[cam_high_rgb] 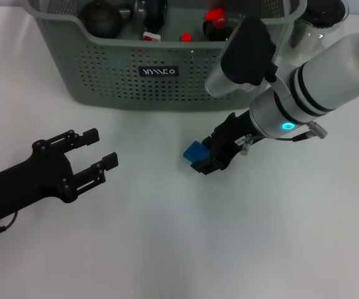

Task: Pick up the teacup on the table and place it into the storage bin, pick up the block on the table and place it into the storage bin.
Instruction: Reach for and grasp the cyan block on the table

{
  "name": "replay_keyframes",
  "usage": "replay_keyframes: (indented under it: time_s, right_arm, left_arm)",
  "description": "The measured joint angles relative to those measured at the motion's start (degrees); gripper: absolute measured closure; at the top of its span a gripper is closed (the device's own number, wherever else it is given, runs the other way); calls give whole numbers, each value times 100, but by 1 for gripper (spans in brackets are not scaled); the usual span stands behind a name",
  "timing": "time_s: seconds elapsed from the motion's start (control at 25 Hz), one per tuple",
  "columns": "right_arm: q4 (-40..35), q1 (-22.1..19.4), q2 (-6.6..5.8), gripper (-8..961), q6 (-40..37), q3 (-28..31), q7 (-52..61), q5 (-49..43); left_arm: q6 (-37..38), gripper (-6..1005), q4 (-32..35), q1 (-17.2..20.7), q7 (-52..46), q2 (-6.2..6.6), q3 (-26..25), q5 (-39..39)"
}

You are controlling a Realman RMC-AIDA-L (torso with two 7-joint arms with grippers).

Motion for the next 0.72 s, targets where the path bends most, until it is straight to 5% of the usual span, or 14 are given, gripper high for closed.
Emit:
replay_keyframes:
  time_s: [0.56, 0.72]
  right_arm:
    - [-79, 17, 26, 349, 40, -14, 221, -13]
    - [-70, 30, 24, 265, 86, -52, 262, -45]
  left_arm:
    - [1, 358, 0, 0, -1, 0, 0, 0]
    - [1, 358, 0, 0, 1, 0, 0, 0]
